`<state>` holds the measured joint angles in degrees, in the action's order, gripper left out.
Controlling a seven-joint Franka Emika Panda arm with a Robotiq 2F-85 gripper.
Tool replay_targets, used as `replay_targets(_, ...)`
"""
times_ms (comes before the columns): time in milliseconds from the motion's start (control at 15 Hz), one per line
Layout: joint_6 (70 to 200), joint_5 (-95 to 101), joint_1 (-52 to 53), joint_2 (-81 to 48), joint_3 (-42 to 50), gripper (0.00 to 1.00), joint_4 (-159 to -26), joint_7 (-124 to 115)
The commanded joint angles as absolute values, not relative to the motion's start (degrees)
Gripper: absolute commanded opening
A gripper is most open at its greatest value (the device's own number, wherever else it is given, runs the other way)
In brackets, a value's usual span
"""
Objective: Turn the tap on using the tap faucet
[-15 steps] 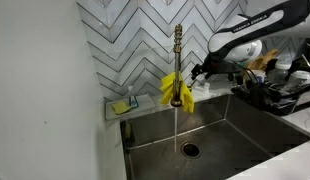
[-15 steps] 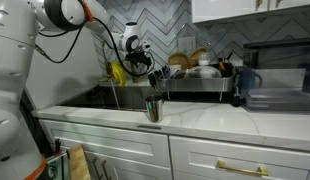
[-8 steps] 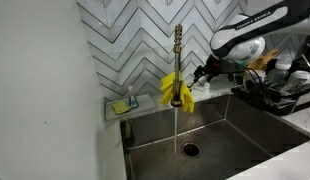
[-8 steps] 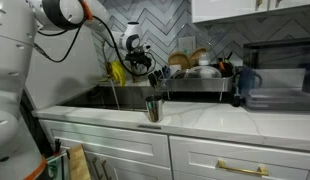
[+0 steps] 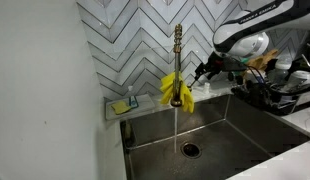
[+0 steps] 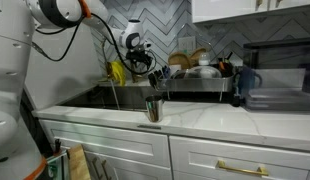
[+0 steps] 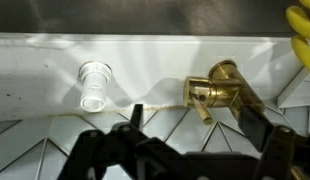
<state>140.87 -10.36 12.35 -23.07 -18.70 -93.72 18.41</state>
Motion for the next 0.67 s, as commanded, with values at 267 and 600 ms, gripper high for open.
replay_targets(267,141.02,-12.15,11.69,-24.86,-19.91,0.35,-92.55,21.07)
replay_targets(600,141.10,-13.12,11.58,-26.36,-20.89,0.67,-90.95,22.55)
